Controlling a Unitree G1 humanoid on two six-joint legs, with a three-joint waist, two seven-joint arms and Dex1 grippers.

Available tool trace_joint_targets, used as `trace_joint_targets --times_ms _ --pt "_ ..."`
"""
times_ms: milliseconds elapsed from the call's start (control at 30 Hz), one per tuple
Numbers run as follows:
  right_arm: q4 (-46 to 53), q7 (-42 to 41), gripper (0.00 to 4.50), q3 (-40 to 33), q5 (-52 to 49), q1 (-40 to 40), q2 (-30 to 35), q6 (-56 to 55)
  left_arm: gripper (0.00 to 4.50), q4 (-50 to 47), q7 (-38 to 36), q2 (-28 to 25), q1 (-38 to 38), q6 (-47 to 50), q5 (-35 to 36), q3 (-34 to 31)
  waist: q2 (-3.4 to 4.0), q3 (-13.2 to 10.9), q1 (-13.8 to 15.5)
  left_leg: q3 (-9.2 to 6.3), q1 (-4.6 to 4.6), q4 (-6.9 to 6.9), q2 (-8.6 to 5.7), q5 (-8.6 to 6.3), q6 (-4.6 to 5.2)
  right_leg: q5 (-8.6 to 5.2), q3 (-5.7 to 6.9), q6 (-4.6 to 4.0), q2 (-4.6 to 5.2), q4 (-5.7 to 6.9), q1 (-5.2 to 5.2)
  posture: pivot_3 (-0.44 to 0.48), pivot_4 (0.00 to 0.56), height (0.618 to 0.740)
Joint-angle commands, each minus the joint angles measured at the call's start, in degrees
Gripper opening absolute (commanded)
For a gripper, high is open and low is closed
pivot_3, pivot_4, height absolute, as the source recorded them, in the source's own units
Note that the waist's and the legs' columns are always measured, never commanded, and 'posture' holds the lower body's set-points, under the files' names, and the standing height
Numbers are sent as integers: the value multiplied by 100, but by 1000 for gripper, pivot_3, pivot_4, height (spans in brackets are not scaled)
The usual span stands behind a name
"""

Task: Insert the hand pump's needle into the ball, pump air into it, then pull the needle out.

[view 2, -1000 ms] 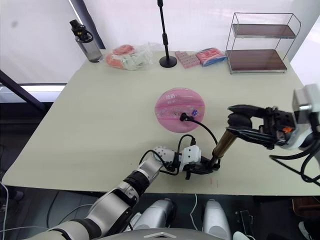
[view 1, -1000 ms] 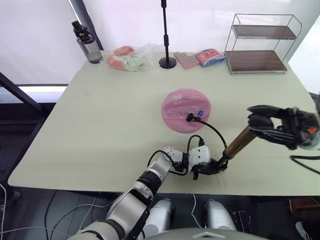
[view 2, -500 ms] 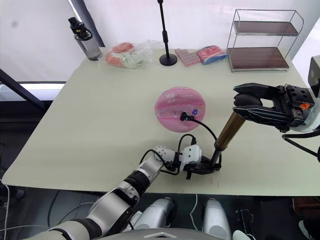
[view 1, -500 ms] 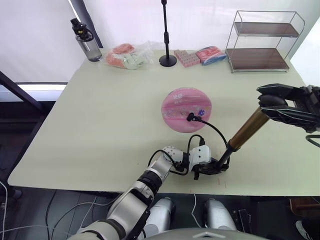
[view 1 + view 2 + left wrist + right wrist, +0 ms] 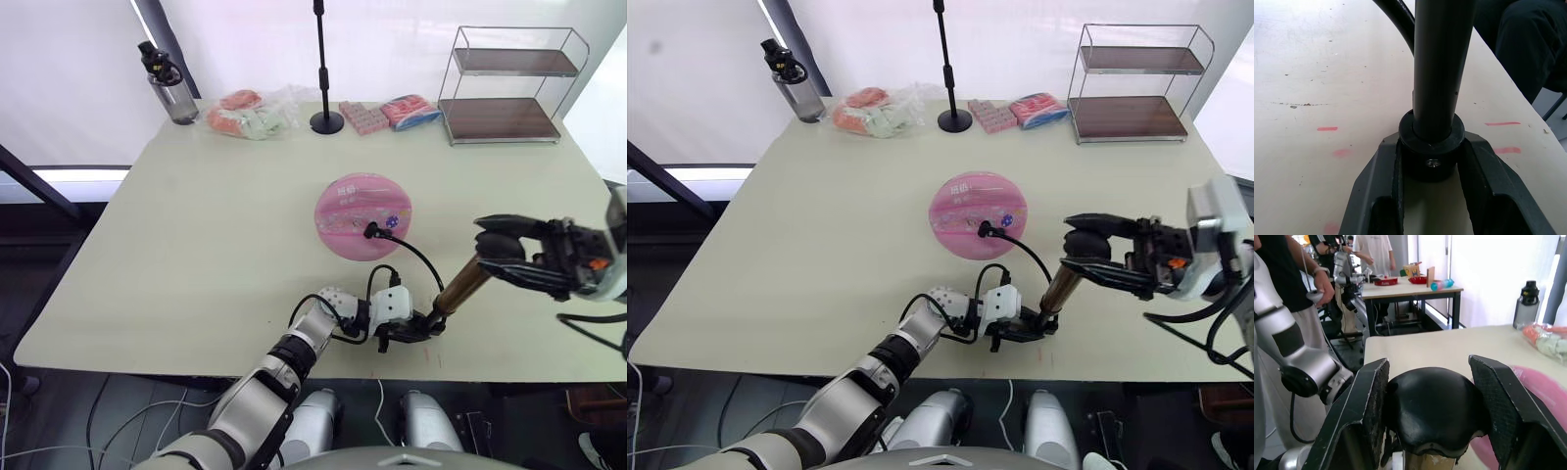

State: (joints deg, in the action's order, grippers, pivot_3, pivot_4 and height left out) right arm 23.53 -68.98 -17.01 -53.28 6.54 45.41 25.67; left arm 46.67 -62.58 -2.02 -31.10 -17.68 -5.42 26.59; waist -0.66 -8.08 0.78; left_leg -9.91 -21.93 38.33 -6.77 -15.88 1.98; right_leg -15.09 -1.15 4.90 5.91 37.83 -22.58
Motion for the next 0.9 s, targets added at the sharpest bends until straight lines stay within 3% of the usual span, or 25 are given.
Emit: trace_joint_targets --times_ms 33,233,433,900 --pt "-279 -171 2103 520 698 -297 -191 -377 1088 238 -69 -102 193 177 -184 129 -3 2 1 0 2 0 0 0 0 0 0 0 -1 0 1 0 150 736" --pt "-897 -81 2103 1134 1744 -620 -696 -1386 1088 261 -36 -98 199 152 -198 127 -16 14 -4 -3 12 0 1 2 -4 0 1 0 -5 3 2 0 150 736" --pt "-1130 -55 2103 1336 2043 -727 -823 -1784 1088 307 -14 -79 184 152 -201 117 -17 27 -10 -1 20 0 1 5 -9 0 -4 0 -8 6 7 0 150 736" --pt "-74 156 2103 73 -22 -84 -123 -353 1088 385 -29 -82 147 122 -194 92 -13 23 10 -4 2 -1 1 1 -3 0 0 -1 -3 0 1 0 150 736"
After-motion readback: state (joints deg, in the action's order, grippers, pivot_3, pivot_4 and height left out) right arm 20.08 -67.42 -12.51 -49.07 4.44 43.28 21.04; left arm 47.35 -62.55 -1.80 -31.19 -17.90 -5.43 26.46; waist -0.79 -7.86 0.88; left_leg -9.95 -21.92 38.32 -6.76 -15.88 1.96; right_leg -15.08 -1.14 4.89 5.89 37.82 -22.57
